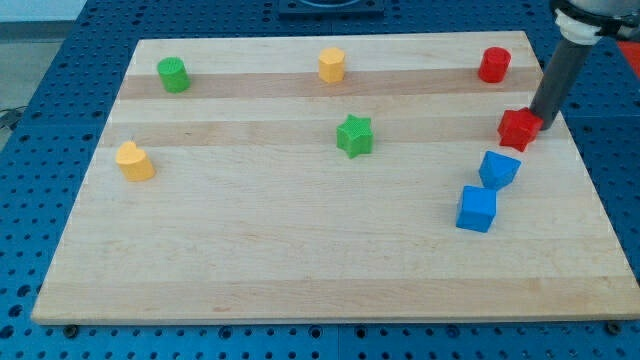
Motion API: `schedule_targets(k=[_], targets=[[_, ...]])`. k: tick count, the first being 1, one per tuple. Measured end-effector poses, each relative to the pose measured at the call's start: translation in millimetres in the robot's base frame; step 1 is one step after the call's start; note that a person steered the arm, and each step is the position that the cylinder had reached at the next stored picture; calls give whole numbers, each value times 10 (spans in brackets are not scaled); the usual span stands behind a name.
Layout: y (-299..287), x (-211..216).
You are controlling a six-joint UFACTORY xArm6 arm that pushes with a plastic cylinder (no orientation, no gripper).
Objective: Move the red star diagonally to the right of blue triangle
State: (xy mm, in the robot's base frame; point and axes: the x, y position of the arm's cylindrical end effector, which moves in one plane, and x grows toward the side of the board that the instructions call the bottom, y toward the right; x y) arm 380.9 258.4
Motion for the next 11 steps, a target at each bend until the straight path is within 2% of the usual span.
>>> schedule_targets(k=[1, 2, 5, 8, 11], targets=[[0, 0], [44, -191], [-309, -278], [-319, 75], [-319, 159]])
